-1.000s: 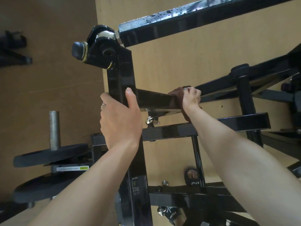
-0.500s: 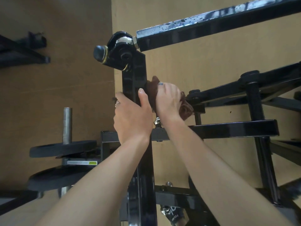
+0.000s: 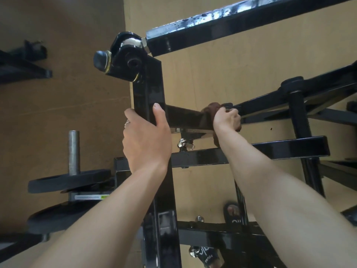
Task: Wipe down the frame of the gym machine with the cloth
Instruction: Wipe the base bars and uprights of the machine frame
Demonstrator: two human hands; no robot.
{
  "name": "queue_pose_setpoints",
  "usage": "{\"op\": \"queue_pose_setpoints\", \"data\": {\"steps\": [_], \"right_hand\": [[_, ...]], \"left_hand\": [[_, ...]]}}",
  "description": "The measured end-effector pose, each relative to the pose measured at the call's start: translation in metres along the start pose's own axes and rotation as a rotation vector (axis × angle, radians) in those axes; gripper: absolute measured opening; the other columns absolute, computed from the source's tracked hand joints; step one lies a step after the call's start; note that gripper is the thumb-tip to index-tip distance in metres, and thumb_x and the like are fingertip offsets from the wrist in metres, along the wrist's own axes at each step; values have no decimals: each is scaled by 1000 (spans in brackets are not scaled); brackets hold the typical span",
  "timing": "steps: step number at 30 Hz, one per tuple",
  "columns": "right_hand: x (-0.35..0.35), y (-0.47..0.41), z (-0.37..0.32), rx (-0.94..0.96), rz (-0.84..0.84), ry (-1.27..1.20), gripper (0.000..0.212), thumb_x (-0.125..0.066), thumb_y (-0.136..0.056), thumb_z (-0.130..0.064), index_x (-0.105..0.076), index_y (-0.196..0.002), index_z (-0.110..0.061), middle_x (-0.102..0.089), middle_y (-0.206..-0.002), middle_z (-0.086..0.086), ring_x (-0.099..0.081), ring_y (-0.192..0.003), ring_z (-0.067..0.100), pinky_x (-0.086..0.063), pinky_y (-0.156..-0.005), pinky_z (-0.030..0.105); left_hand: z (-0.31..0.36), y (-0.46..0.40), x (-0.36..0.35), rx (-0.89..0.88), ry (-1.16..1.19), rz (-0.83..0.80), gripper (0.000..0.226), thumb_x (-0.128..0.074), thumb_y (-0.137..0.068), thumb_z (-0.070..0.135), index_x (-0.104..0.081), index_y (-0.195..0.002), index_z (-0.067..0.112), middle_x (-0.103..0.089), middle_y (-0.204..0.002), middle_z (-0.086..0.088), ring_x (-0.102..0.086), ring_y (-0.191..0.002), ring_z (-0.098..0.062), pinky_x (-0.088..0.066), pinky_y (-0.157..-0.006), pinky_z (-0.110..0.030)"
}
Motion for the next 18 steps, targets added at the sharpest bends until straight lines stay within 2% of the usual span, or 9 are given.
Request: {"op": "queue_pose_setpoints", "data": {"steps": [3, 7, 9, 12, 15, 18], "right_hand": [[1, -9, 7, -165, 14, -15, 59, -25, -108, -42, -26, -159, -13, -33, -158, 17, -39, -141, 34, -31, -120, 49], [5, 5, 1, -213, 24, -80, 56, -22, -110, -38, -33, -156, -8, -36, -157, 16, -39, -141, 33, -27, -121, 45], [5, 21, -3, -159, 27, -130, 54, -24, -111, -37, -39, -152, -5, -37, -156, 15, -37, -142, 33, -26, -119, 42], [7, 65, -13, 7, 62, -177, 47, -30, -112, -31, -50, -143, -3, -45, -148, 14, -41, -139, 30, -34, -112, 38], [2, 104, -25, 167, 132, -157, 41, -35, -111, -31, -57, -134, -6, -50, -135, 9, -45, -126, 25, -42, -96, 33], [1, 136, -33, 326, 188, -167, 34, -39, -109, -33, -61, -124, -11, -52, -121, 3, -46, -111, 18, -45, -87, 28]], "left_hand": [[-1, -1, 0, -11, 13, 16, 56, -40, -102, 59, -46, -129, 10, -63, -110, -12, -64, -96, -30, -57, -83, -51], [-2, -1, -2, -25, 11, 16, 56, -40, -102, 59, -46, -128, 10, -64, -109, -12, -65, -94, -30, -58, -81, -51], [-1, -1, -1, -22, 4, 16, 57, -39, -102, 58, -46, -129, 9, -63, -110, -13, -63, -96, -30, -57, -83, -51], [0, 0, 0, -12, 5, 15, 59, -39, -102, 58, -45, -131, 7, -62, -114, -15, -62, -99, -33, -55, -84, -51], [0, 0, 0, -4, 3, 17, 59, -39, -102, 59, -45, -131, 8, -62, -115, -16, -62, -102, -35, -55, -86, -53], [2, 1, 1, -1, 5, 25, 58, -40, -101, 59, -46, -130, 9, -62, -115, -15, -63, -102, -34, -56, -86, -53]]}}
Point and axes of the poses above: each hand's wrist, its own y-axis away from the middle knuckle, its own x-axis out of the back of the hand, z = x × y, the point moved 4 cm from there along -y, towards the middle knuckle
